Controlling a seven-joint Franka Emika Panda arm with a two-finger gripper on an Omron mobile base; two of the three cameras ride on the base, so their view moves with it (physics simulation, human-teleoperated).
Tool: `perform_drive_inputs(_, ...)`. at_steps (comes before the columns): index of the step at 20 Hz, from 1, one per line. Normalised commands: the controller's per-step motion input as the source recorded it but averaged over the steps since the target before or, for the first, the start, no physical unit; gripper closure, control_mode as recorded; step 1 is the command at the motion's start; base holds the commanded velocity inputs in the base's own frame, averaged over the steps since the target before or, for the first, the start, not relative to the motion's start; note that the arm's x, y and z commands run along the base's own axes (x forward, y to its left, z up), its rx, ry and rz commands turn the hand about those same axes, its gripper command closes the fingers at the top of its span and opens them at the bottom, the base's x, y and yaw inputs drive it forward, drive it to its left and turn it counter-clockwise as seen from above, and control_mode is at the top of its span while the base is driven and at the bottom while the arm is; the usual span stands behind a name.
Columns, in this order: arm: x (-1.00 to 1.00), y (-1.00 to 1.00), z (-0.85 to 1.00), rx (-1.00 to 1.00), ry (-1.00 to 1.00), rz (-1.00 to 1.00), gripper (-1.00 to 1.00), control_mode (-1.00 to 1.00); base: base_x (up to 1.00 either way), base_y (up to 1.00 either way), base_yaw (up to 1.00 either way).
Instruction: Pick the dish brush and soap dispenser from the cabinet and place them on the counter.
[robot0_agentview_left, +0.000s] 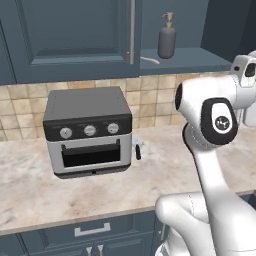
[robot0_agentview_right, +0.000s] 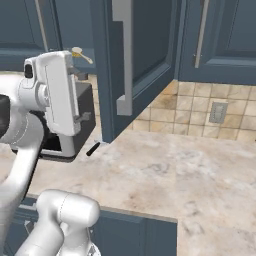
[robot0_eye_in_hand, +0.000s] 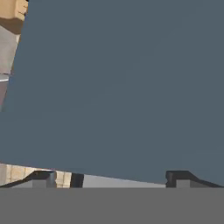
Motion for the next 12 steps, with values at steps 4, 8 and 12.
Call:
perform_drive_inputs(4,0.03,-0.37,0.0,-0.07,0.0,-0.16,-1.0,-1.0,0.0,0.0,0.0)
perform_drive_inputs(8,0.24,-0.31,0.0,-0.07,0.07,-0.12,-1.0,-1.0,0.0,0.0,0.0)
perform_drive_inputs(12,0.16,-0.35,0.0,-0.05,0.07,-0.11,-1.0,-1.0,0.0,0.0,0.0)
